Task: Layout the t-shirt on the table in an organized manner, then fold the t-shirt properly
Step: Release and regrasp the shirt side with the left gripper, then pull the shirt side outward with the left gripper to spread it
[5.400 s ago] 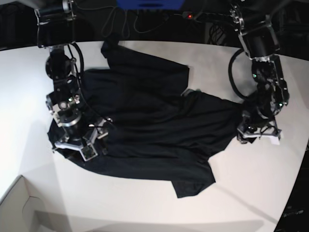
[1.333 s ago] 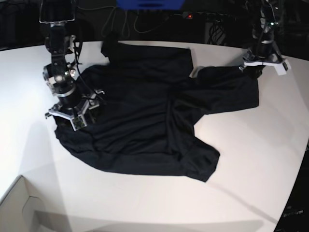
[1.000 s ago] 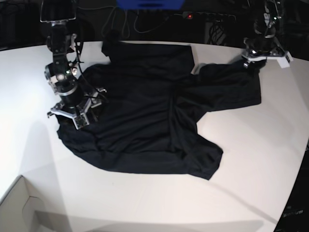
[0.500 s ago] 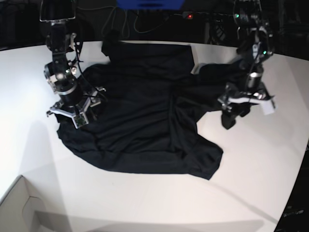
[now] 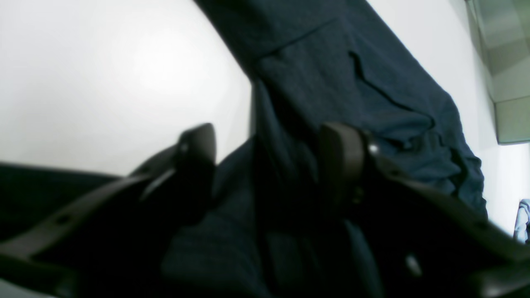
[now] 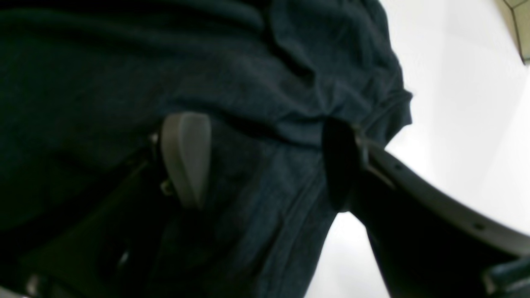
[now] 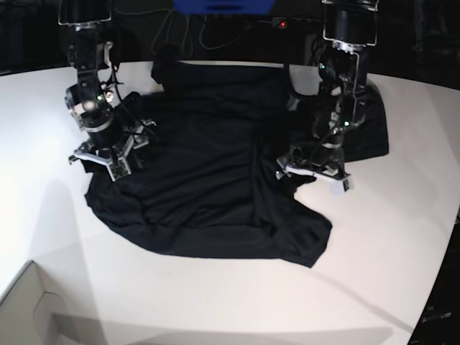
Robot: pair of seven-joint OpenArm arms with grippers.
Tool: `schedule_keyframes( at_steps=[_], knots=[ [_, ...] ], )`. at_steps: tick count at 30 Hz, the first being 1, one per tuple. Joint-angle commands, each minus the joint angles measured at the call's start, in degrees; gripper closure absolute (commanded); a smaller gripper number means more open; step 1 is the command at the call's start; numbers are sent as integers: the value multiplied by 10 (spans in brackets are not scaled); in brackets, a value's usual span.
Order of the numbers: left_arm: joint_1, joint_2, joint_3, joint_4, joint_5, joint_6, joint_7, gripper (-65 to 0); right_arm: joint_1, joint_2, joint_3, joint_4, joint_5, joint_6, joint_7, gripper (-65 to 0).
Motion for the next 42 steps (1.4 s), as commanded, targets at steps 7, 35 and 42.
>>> schedule_keyframes(
  at_steps=[7, 35, 42],
  knots=[
    [-19, 4, 2, 0, -6, -8, -6, -173, 7, 5, 19, 11, 1, -3, 12, -423],
    [-19, -3, -30, 10, -1, -5, -3, -300, -4, 1, 16, 11, 1, -3, 14, -423],
    [-28, -2, -5, -5, -1, -6, -4, -310, -5, 2, 18, 11, 1, -3, 13, -423]
  ],
)
